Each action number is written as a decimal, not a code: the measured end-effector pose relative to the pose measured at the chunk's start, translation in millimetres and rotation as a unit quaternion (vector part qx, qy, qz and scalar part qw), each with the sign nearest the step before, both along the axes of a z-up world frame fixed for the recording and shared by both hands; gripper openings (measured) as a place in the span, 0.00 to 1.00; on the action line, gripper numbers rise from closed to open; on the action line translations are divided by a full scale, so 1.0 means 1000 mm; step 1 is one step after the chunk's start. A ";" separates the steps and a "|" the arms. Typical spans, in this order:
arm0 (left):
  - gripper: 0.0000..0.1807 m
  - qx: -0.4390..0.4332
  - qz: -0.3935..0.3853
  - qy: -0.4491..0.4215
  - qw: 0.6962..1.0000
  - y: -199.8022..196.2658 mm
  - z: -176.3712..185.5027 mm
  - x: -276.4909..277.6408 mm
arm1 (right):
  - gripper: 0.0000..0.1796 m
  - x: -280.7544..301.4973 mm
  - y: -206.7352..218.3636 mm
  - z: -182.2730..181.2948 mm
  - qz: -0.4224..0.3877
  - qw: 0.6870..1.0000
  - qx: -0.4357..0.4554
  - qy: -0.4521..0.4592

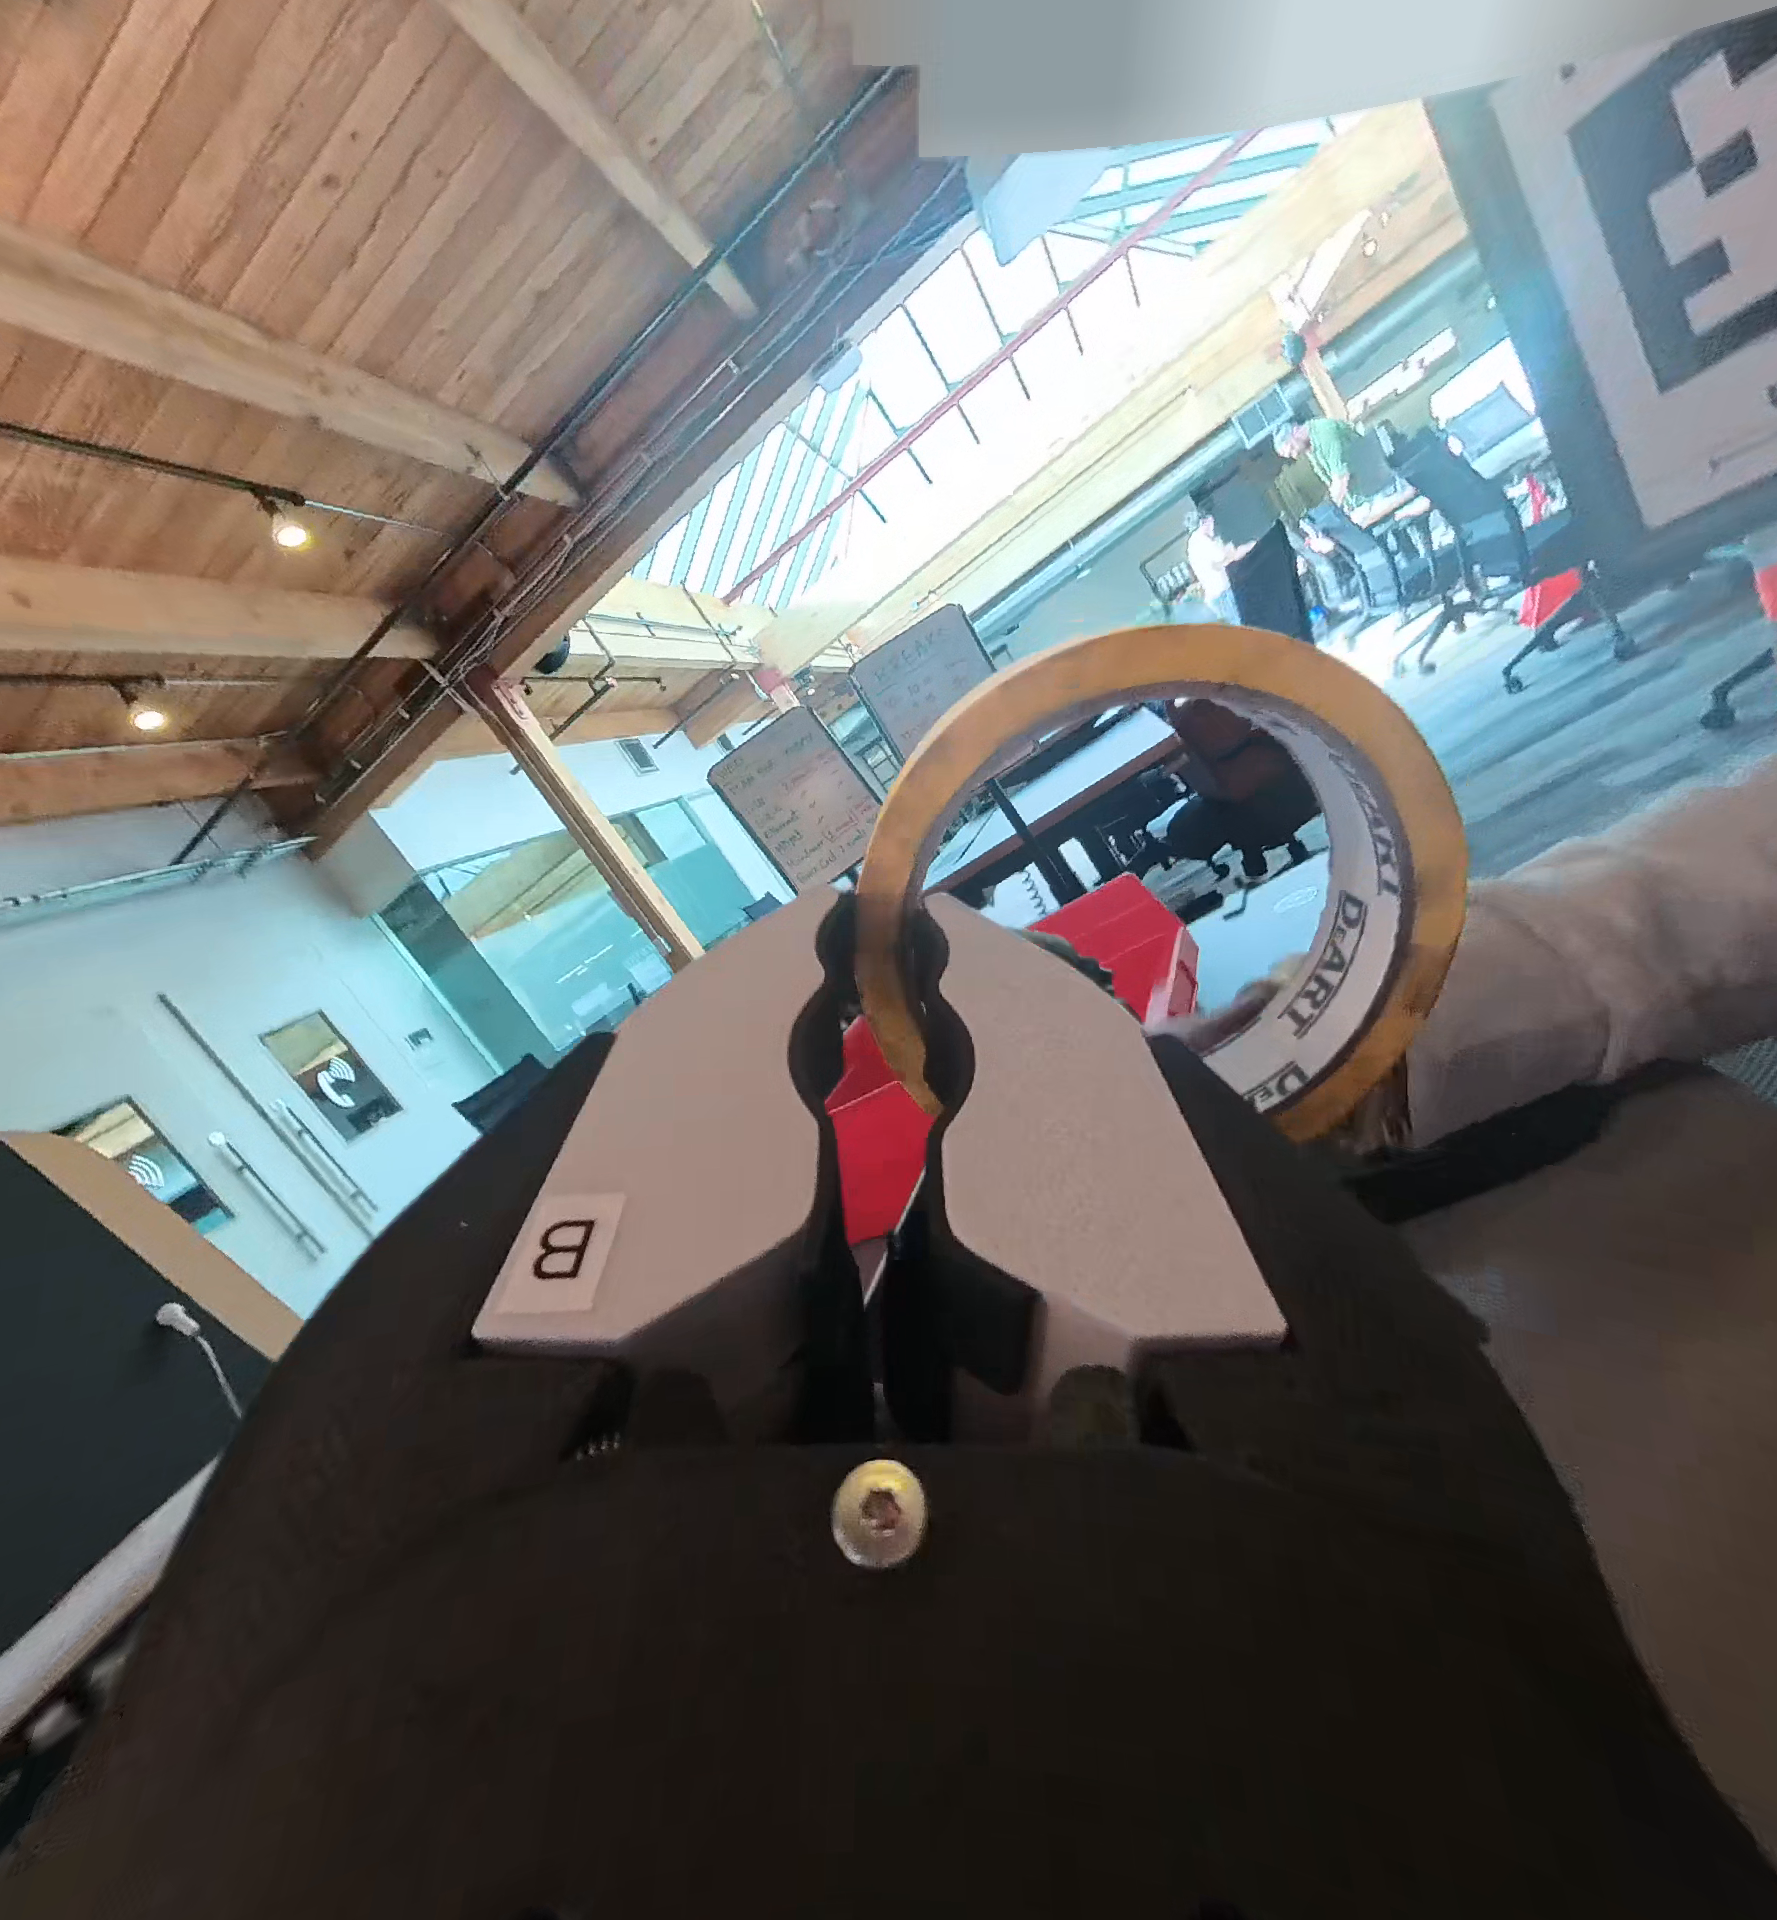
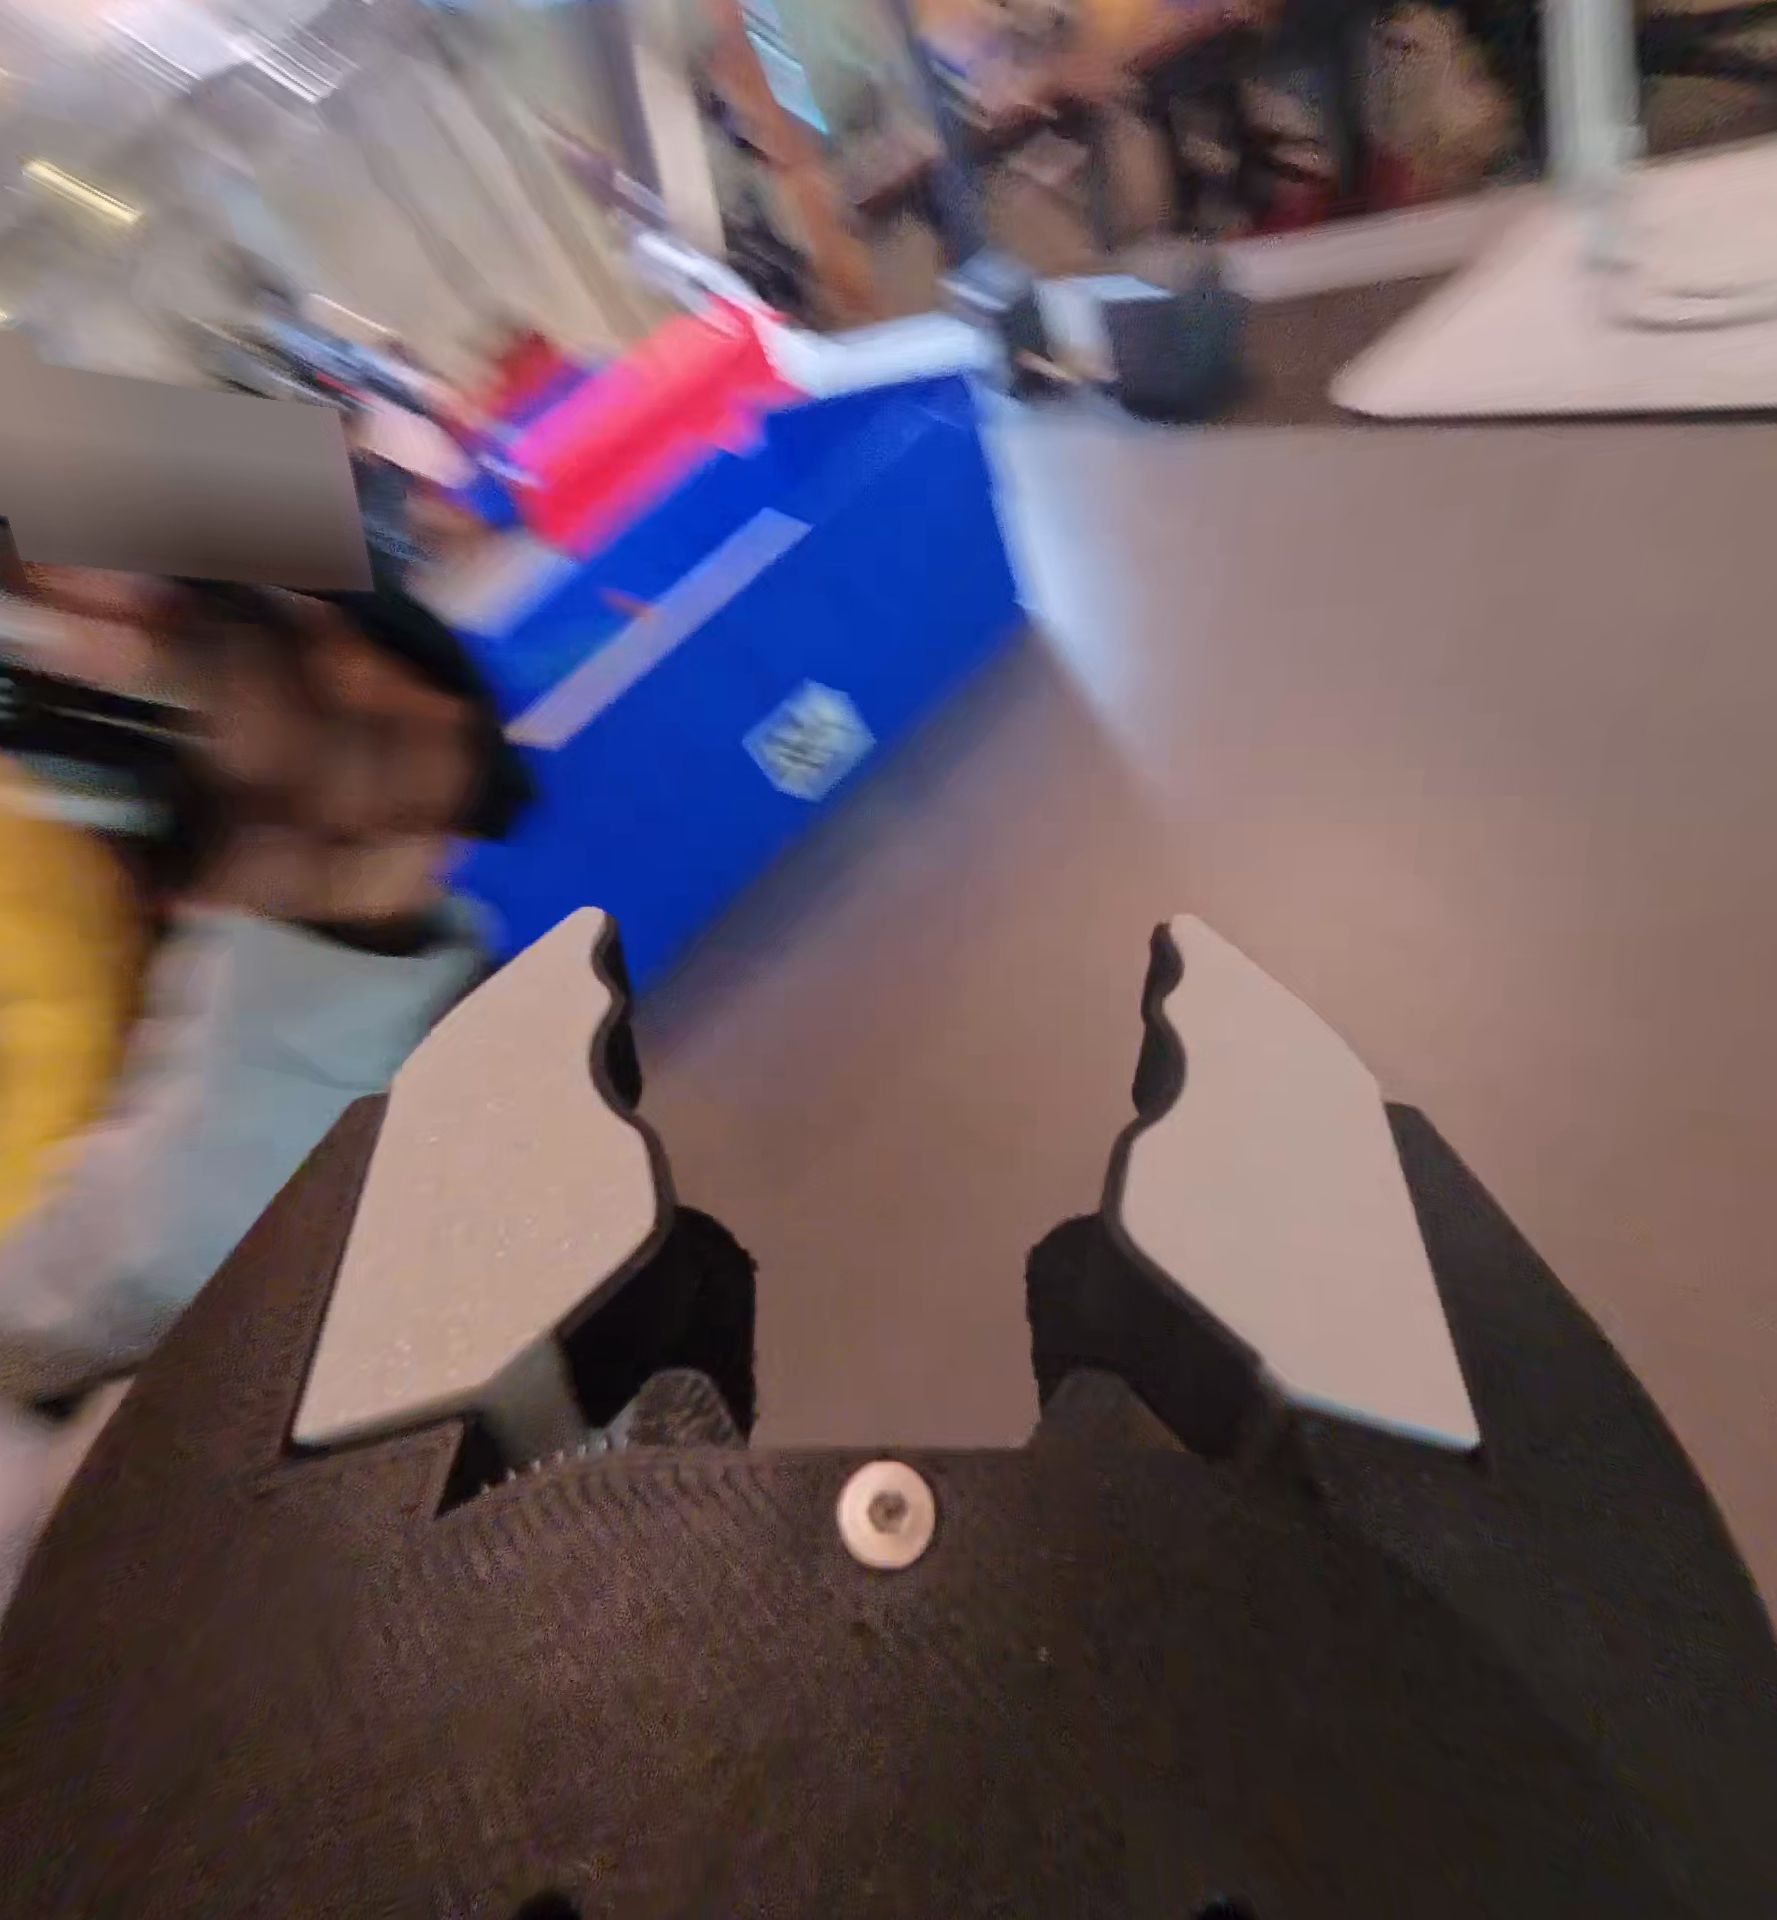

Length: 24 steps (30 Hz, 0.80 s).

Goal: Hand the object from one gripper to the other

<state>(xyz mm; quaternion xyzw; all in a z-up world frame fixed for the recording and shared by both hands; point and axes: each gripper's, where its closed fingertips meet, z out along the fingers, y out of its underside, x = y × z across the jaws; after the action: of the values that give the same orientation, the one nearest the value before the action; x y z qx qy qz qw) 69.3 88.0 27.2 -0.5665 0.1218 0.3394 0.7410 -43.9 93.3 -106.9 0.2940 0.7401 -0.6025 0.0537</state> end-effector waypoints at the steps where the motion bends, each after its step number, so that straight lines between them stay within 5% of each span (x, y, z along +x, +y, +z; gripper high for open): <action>1: 0.05 -0.008 0.006 0.008 1.000 0.000 -0.002 -0.001 | 0.51 0.017 -0.004 0.020 0.058 0.996 -0.070 -0.024; 4: 0.05 -0.041 0.024 0.026 0.999 0.005 -0.011 -0.004 | 0.40 0.069 -0.003 0.054 0.244 0.937 -0.214 -0.130; 6: 0.05 -0.065 0.038 0.041 0.996 0.010 -0.018 -0.006 | 0.33 0.091 -0.009 0.047 0.306 0.922 -0.191 -0.142; 10: 0.05 -0.090 0.046 0.044 0.994 0.015 -0.028 -0.009 | 0.08 0.111 -0.019 0.043 0.340 0.919 -0.171 -0.100; 13: 0.07 -0.083 0.045 0.015 0.995 0.017 -0.029 -0.011 | 0.06 0.108 -0.019 0.044 0.322 0.929 -0.169 -0.065; 18: 0.20 -0.033 0.031 -0.185 0.982 0.016 -0.031 -0.033 | 0.06 0.087 -0.012 0.051 0.253 0.952 -0.165 0.043; 24: 0.26 -0.042 -0.112 -0.501 0.857 0.026 -0.069 -0.037 | 0.06 0.076 0.008 0.080 0.158 0.933 -0.173 0.274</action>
<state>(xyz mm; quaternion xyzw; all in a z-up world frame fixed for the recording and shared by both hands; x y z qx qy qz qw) 31.8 114.1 -41.5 -0.6729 -0.1893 -0.0803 0.7106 31.8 101.6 -27.4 -0.0172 0.6473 -0.7620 -0.0072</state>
